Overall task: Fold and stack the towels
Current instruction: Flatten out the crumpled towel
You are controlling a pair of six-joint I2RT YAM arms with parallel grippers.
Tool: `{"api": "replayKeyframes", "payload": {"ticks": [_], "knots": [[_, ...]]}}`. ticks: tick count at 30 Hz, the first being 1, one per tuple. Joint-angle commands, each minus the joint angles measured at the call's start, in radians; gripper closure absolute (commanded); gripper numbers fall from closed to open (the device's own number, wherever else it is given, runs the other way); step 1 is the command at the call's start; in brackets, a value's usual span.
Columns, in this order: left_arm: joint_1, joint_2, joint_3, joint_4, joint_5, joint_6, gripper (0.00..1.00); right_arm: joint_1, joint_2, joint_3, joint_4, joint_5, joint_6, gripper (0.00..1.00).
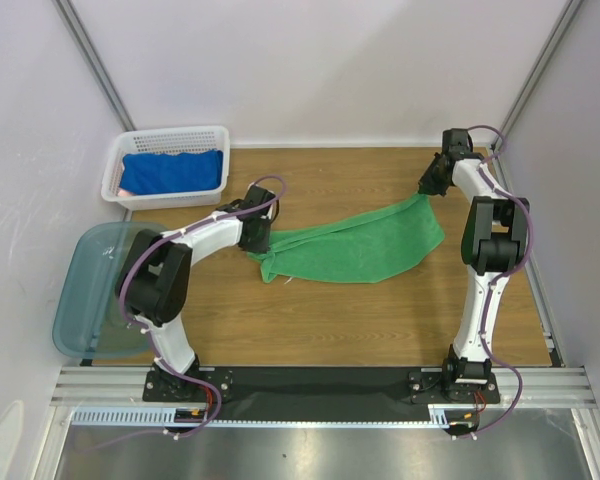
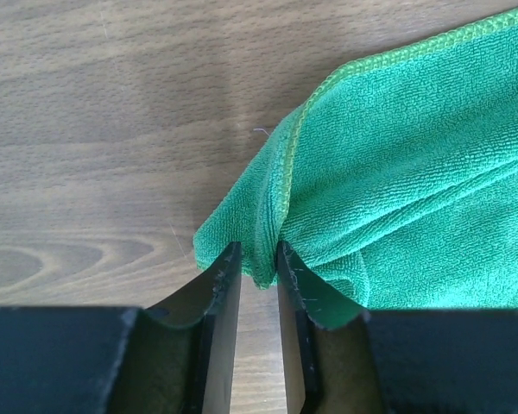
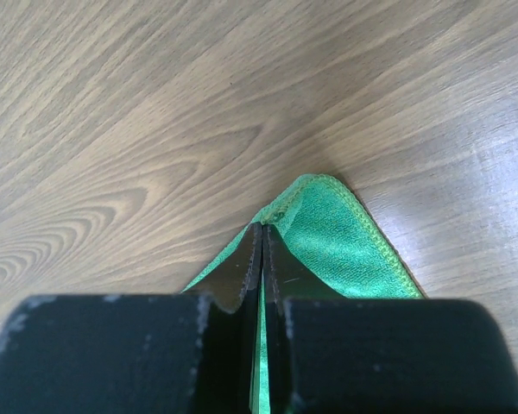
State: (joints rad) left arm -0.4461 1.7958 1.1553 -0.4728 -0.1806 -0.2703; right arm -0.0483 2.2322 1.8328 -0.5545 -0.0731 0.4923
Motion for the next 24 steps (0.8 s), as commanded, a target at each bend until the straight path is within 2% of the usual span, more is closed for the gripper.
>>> {"api": "replayKeyframes", "payload": {"ticks": [1,7,14,21,24], "knots": [[0.018,-0.006,0.021,0.023,-0.005,-0.013,0.71,0.004,0.010,0.049,-0.007,0.001,-0.008,1.00],[0.043,-0.024,0.009,0.028,-0.016,-0.027,0.73,0.005,0.017,0.052,-0.010,0.002,-0.005,1.00],[0.052,-0.021,0.009,0.043,-0.031,-0.023,0.87,0.010,0.024,0.049,-0.008,0.002,0.002,1.00],[0.060,-0.023,0.018,0.042,-0.052,-0.017,0.86,0.014,0.027,0.051,-0.007,0.006,0.003,1.00],[0.069,-0.027,0.015,0.043,-0.056,-0.010,0.81,0.015,0.027,0.052,-0.004,0.006,0.005,1.00]]}}
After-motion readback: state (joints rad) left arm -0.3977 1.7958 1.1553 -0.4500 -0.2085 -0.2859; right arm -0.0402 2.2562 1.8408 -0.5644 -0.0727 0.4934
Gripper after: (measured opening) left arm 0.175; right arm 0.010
